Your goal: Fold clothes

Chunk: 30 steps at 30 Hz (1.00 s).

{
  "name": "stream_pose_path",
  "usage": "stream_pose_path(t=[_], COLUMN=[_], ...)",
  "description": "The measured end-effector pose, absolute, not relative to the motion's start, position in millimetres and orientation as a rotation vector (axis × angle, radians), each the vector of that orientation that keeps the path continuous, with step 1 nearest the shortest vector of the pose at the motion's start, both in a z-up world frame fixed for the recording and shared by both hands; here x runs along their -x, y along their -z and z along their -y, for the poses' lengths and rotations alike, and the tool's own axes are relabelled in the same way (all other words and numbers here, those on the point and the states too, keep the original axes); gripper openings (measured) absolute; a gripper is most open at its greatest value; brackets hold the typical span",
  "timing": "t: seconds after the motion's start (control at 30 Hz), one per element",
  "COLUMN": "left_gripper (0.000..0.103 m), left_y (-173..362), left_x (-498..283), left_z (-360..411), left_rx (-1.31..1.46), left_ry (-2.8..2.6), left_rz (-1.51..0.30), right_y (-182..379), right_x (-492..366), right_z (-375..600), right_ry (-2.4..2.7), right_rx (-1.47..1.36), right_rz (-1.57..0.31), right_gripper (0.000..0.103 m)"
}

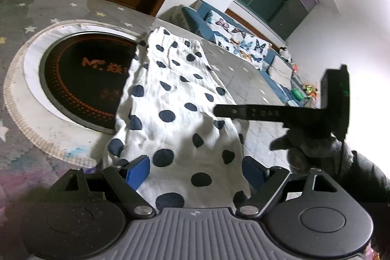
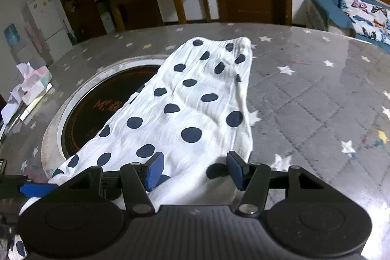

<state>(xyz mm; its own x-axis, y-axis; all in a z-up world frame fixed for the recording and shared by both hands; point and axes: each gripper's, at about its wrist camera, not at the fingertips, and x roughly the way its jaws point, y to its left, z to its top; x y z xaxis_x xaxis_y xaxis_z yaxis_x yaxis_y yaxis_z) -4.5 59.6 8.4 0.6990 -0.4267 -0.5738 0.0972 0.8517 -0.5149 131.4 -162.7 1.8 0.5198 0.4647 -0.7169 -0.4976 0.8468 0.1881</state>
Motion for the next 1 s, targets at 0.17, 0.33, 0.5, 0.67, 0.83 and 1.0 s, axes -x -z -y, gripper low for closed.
stream_pose_path(t=[0.17, 0.33, 0.5, 0.67, 0.83, 1.0], left_gripper=[0.085, 0.085, 0.085, 0.085, 0.084, 0.079], left_y=[-17, -13, -13, -25, -34, -28], left_x=[6, 1, 1, 1, -11, -30], left_z=[-60, -56, -57, -60, -60, -57], left_rx=[0.459, 0.435, 0.422, 0.414, 0.410, 0.379], left_ry=[0.278, 0.249, 0.230, 0.218, 0.217, 0.199], left_rz=[-0.727, -0.747, -0.758, -0.727, -0.701, -0.715], right_y=[-10, 5, 6, -7, -13, -5], right_x=[-120, -121, -118, -116, -121, -132], right_z=[173, 177, 187, 195, 189, 173], right_ry=[-0.594, -0.579, -0.574, -0.573, -0.597, -0.632], right_rx=[0.005, -0.005, -0.034, -0.035, -0.022, -0.024], right_rz=[-0.803, -0.828, -0.820, -0.774, -0.744, -0.757], right_gripper=[0.062, 0.062, 0.062, 0.062, 0.062, 0.062])
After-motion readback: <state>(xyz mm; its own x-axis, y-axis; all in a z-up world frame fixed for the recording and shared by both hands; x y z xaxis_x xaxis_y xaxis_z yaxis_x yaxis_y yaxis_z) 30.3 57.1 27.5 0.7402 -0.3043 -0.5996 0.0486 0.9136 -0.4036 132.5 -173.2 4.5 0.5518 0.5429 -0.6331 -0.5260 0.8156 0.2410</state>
